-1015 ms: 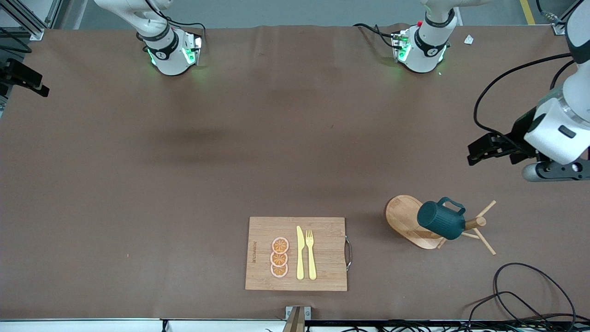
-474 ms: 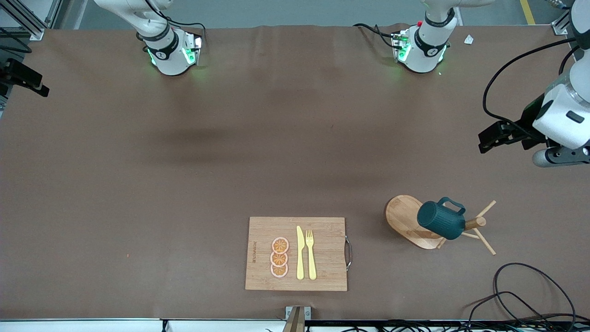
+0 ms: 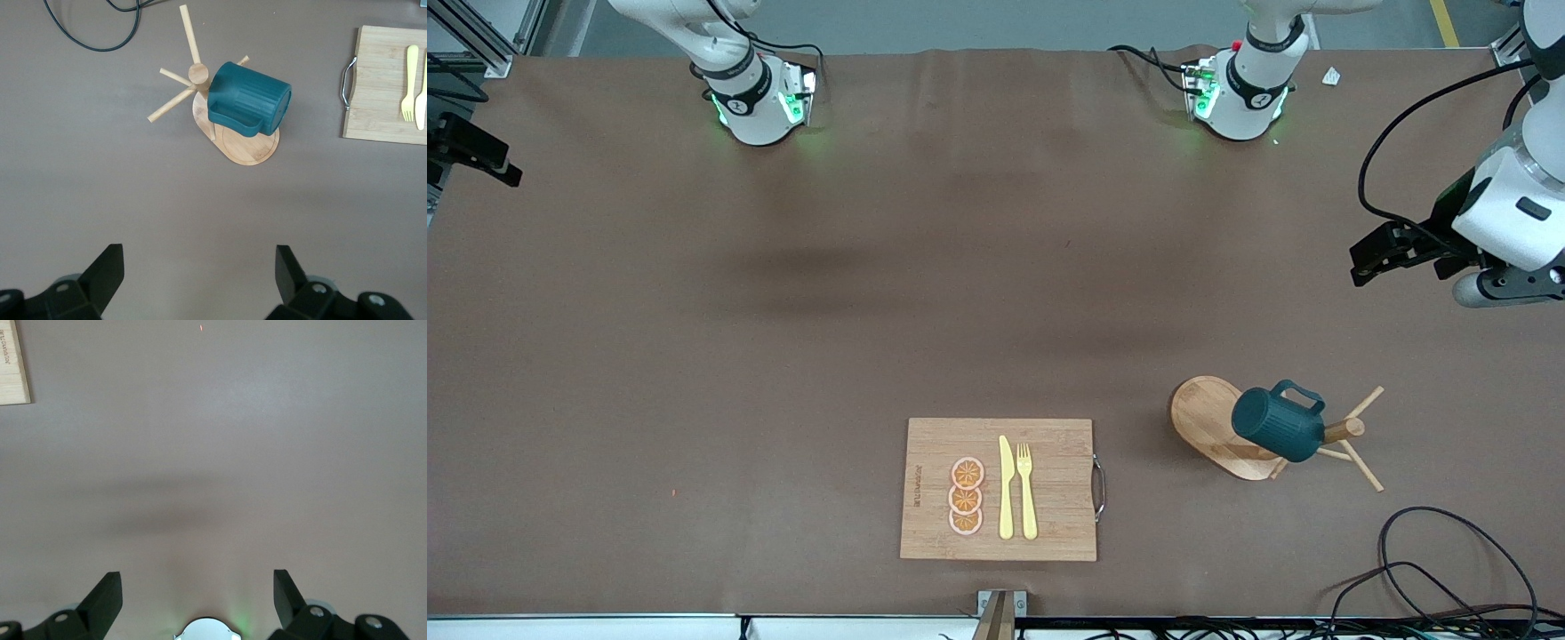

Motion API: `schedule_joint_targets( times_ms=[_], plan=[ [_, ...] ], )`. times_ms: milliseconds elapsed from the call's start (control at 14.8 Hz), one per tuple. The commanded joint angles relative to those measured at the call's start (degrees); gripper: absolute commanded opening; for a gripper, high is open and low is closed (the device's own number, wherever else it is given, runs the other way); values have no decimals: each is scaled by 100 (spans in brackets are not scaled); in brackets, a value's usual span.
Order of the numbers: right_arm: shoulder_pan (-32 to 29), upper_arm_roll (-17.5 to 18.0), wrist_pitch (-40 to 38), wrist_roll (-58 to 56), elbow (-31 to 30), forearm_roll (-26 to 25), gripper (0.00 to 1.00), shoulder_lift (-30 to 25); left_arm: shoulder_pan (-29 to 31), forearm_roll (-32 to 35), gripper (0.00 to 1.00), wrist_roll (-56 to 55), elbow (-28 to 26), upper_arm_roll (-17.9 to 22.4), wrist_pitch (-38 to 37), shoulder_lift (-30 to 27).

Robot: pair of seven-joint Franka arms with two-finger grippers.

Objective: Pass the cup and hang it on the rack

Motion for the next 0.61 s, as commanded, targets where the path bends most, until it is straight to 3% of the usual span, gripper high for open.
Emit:
schedule_joint_targets(
  times_ms=[0, 542],
  plan=[
    [-54, 41, 4, 14, -22, 10, 100, -24, -10, -22, 100, 125, -225, 45, 141, -191],
    [-54, 41, 4, 14, -30, 10, 100, -24, -10, -5, 100, 256, -207, 45, 229, -174]
  ],
)
